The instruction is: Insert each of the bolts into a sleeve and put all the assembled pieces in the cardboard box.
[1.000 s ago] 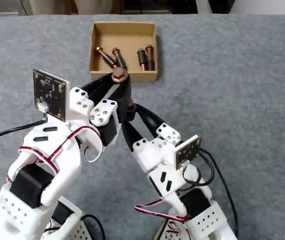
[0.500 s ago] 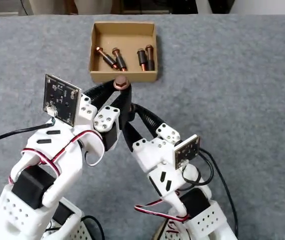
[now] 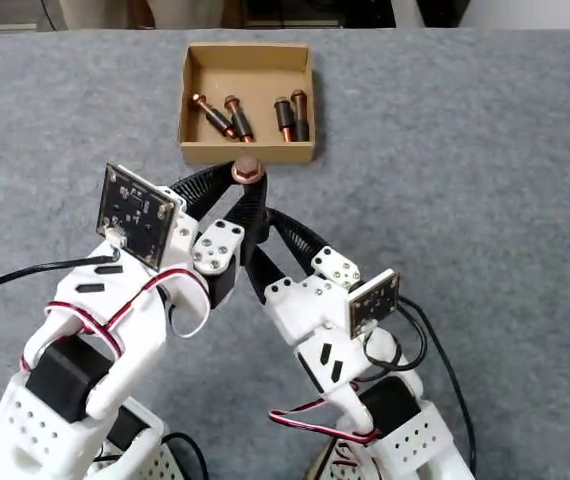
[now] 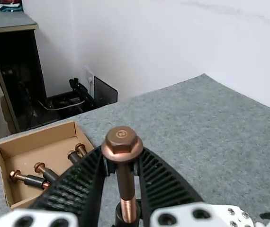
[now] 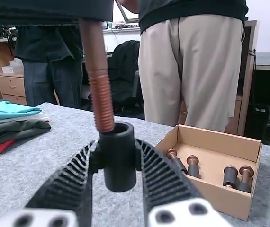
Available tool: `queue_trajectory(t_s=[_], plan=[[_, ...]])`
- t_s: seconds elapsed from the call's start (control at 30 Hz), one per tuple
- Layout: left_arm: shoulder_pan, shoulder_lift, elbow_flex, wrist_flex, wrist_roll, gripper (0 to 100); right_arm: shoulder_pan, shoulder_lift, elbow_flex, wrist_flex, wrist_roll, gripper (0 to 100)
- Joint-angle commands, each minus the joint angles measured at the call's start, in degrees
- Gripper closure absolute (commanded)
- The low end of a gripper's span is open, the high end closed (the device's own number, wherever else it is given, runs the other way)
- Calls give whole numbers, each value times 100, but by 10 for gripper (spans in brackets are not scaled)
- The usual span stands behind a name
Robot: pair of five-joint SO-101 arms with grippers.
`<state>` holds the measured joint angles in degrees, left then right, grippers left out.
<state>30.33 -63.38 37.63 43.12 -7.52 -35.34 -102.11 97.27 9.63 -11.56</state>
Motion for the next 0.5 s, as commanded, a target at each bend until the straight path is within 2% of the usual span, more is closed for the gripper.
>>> queue_trajectory(t_s=[0.0,0.2,0.47], plan=[[18,48,62,-290,-44,981,-40,-136,-22,-9,-44,997],[18,57,237,-677,-53,980,-40,-127,-22,-9,-44,997],[18,567,-158,-668,-53,981,-40,-119,-22,-9,-44,997]])
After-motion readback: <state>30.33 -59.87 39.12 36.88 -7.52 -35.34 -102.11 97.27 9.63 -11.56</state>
